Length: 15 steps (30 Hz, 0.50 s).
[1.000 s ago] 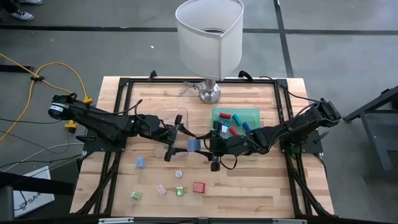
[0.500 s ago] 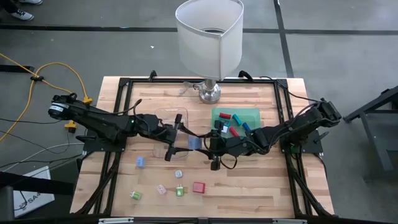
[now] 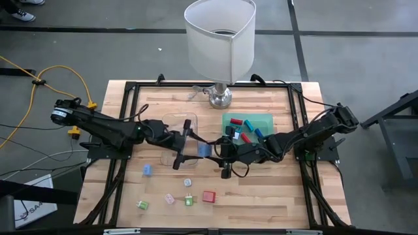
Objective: Pick & Place Office items
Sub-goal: Put the right blue charging into the transparent bin
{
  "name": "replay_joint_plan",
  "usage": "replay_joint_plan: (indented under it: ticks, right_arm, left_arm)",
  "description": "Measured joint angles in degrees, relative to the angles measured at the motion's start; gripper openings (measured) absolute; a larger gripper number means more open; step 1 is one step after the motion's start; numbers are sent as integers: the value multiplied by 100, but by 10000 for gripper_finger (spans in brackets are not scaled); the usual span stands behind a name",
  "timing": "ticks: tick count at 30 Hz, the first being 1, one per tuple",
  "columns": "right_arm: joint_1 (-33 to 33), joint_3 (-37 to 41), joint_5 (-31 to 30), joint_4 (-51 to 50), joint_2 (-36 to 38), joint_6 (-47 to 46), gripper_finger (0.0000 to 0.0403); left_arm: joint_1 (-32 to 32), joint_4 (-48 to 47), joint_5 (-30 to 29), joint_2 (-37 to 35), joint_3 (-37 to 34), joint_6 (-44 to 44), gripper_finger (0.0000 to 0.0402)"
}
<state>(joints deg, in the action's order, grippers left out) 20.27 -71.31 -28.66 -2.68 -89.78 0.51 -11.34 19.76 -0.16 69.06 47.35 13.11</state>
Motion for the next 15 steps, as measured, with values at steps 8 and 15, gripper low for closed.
replay_joint_plan:
  ticks: [8, 15]
  right_arm:
    - [0, 4, -52, -18, -22, -29, 193]
    - [-2, 4, -133, 4, -20, -30, 192]
  left_arm:
    - [-193, 218, -166, -4, 11, 205, 273]
    - [-198, 187, -433, -4, 11, 193, 273]
